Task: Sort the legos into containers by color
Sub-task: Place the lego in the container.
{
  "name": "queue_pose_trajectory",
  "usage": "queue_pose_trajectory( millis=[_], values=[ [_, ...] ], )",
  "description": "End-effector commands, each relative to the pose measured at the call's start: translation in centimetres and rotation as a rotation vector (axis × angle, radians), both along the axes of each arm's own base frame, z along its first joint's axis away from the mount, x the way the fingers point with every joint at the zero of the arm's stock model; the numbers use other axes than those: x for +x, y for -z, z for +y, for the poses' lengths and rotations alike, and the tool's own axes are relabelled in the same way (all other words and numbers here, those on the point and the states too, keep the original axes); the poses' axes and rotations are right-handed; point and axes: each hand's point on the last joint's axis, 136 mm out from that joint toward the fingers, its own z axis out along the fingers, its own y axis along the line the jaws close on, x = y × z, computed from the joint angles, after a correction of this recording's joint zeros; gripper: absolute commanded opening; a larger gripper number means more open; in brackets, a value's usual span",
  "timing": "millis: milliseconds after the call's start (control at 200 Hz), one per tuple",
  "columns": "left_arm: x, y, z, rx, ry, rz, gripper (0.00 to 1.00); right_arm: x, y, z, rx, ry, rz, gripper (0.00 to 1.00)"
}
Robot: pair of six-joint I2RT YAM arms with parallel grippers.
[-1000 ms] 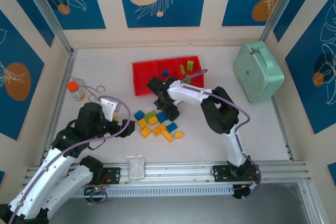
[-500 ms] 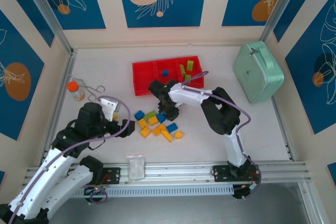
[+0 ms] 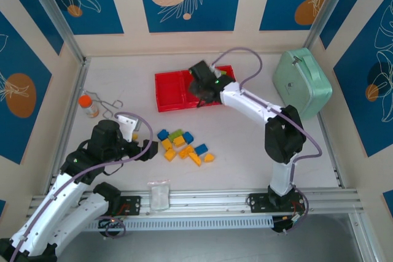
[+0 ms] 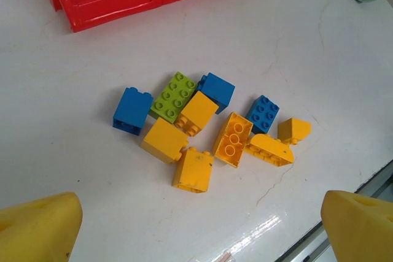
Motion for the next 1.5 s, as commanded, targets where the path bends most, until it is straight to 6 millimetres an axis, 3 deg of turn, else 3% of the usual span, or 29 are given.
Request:
queue_pose_trajectory(
  millis=[0, 125, 285, 645, 965, 1095, 1276, 1491],
  values=[
    [-0.4, 0.1, -0.7, -0.011, 0.049, 0.002, 0.99, 4.9, -3.1, 0.0, -0.022, -0.200, -0.120, 0.34],
    [-0.4, 0.0, -0.7, -0.010, 0.046, -0.001, 0.99, 7.6, -2.7, 0.8, 0.019, -0.294, -0.082, 0.35],
    [-0.4, 0.2, -0.7, -0.009, 0.046, 0.002, 0.99, 8.7, -0.8, 2.8, 0.038, -0.372, -0.025, 0.34],
    [-0.3, 0.4, -0.8, -0.007, 0.052, 0.013, 0.99, 7.3, 4.7, 4.2, 0.045, -0.366, 0.105, 0.36],
    [-0.4, 0.4, -0.9, -0.008, 0.060, 0.016, 0.99, 6.2, 7.2, 3.4, 0.045, -0.343, 0.130, 0.44],
    [-0.4, 0.5, -0.9, -0.008, 0.060, 0.019, 0.99, 5.9, 7.1, 3.0, 0.046, -0.341, 0.119, 0.52],
    [-0.4, 0.5, -1.0, -0.009, 0.061, 0.021, 0.99, 5.4, 5.1, 3.0, 0.057, -0.355, 0.087, 0.77],
    [-0.4, 0.4, -0.9, -0.010, 0.061, 0.017, 0.99, 4.3, 0.8, 3.0, 0.083, -0.361, 0.050, 0.81]
  ],
)
